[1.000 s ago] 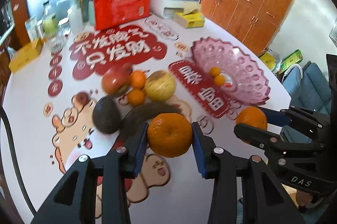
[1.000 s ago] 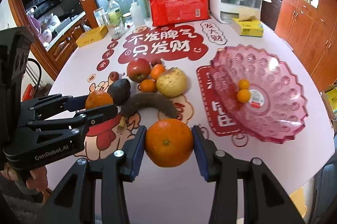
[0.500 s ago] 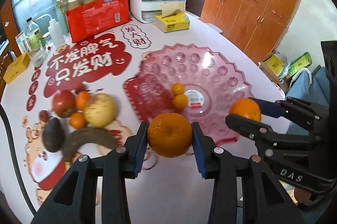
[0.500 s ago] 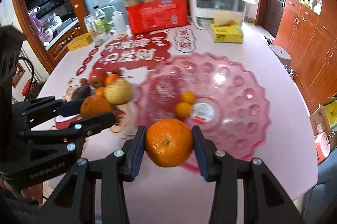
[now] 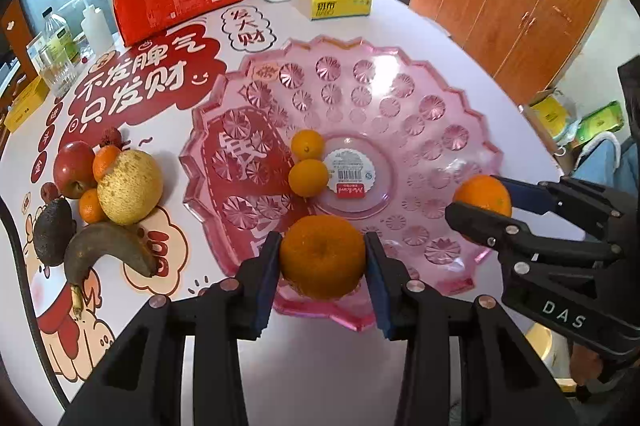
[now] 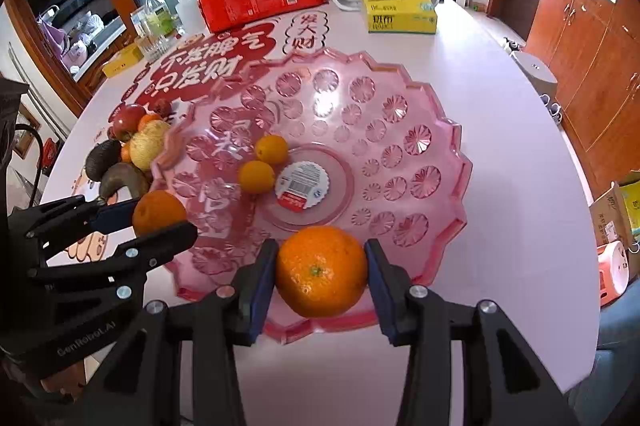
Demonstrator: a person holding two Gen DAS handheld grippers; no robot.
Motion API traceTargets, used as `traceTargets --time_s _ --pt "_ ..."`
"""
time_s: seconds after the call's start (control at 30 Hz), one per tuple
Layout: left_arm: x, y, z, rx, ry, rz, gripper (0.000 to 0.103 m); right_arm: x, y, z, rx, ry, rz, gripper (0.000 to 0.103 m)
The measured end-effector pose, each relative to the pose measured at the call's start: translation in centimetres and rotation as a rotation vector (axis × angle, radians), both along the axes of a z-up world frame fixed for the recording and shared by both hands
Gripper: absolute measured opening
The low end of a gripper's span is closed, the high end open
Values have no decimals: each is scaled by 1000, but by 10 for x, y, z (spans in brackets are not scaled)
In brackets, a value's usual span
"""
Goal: Organize fruits
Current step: 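Carry the mandarin into the pink bowl and open the right gripper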
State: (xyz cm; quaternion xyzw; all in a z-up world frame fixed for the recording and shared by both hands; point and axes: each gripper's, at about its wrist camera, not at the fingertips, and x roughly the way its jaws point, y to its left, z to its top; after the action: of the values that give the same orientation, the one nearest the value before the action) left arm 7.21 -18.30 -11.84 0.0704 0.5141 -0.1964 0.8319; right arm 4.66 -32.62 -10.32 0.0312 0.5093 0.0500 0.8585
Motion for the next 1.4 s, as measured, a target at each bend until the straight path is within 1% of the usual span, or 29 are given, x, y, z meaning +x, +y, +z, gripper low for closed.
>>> traceTargets --time_s 0.2,0.37,0.43,0.5,0.63,0.7,0.77,1.13,1.4 --pt "5 -7 -19 26 30 22 39 13 -3 -17 -4 40 27 45" --pt "7 -9 -25 34 28 32 41 20 -5 -28 7 72 43 45" --pt "7 -10 -26 35 27 29 45 23 -6 -30 18 79 44 46" --pt "7 -11 -25 36 19 28 53 25 -6 -32 23 80 44 46" --pt "4 -12 -22 55 -9 30 61 26 -6 -32 21 70 43 46" --pt "3 -11 -19 53 -21 35 69 25 -8 -30 23 62 38 46" --pt "2 -10 -16 53 -30 40 73 25 -10 -29 31 58 31 46" --pt "-8 -2 -2 58 -66 62 75 22 -6 -26 37 49 27 47" --pt "-20 14 16 62 -110 81 79 15 3 -15 45 29 25 47"
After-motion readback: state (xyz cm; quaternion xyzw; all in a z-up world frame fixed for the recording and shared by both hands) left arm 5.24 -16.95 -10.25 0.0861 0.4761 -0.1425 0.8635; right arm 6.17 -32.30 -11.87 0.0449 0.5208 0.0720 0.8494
